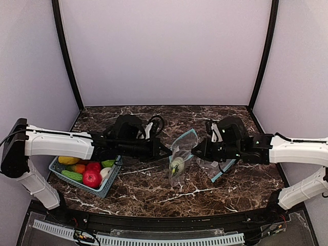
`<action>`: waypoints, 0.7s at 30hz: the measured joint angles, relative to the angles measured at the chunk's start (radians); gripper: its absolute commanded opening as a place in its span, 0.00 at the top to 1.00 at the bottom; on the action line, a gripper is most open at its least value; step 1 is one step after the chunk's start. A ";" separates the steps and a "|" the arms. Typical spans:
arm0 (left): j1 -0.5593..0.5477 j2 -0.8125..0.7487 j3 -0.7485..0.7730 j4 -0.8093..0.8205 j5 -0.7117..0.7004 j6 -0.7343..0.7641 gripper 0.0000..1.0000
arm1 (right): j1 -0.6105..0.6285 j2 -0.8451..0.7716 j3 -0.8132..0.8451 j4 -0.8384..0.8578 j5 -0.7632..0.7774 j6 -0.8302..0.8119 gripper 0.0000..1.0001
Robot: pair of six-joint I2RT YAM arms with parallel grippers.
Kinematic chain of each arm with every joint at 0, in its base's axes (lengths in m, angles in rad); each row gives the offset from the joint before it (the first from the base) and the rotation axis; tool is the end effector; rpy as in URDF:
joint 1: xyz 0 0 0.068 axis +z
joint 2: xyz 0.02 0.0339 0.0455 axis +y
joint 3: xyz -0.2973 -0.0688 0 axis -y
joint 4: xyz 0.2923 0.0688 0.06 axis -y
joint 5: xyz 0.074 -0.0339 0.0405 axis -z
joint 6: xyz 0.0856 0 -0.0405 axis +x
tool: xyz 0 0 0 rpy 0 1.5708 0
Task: Place the food in the zip-top bag and seal the zipper
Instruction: Pass from the right arm to the left
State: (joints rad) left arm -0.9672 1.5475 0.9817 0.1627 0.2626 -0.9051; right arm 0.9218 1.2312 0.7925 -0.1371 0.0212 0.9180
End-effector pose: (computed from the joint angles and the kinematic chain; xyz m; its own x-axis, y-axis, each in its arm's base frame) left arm 0.2292 -0.3717 0.2432 -0.8694 -0.0770 -0.4880 0.3996 0.4711 -0.7863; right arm 0.2099 0.2737 0.2371 -0.8241 0.2278 -0.5186 -0.2159 0.7202 0.6593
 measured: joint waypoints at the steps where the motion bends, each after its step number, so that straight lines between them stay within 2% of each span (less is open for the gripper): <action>1: 0.000 0.001 0.000 -0.001 0.000 0.005 0.99 | 0.000 0.000 0.000 -0.006 0.002 -0.005 0.75; 2: 0.000 0.003 0.000 -0.001 0.002 0.010 0.99 | 0.000 -0.001 0.000 -0.013 0.003 -0.005 0.64; 4: 0.000 0.005 0.001 -0.001 0.008 0.021 0.99 | 0.000 -0.003 0.003 -0.030 0.005 -0.029 0.51; 8: 0.000 0.007 0.002 -0.001 0.027 0.044 0.99 | 0.000 -0.003 0.025 -0.063 0.003 -0.057 0.32; 14: 0.000 0.014 0.014 0.000 0.048 0.068 0.99 | 0.002 0.050 0.090 -0.074 -0.031 -0.080 0.22; 21: 0.000 0.014 0.015 -0.004 0.049 0.081 0.99 | 0.027 0.203 0.155 -0.088 -0.074 -0.090 0.17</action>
State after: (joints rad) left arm -0.9672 1.5616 0.9966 0.1585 0.3119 -0.8238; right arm 0.9493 1.4342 0.9478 -0.2249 -0.0528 0.8284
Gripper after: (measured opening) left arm 0.009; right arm 0.819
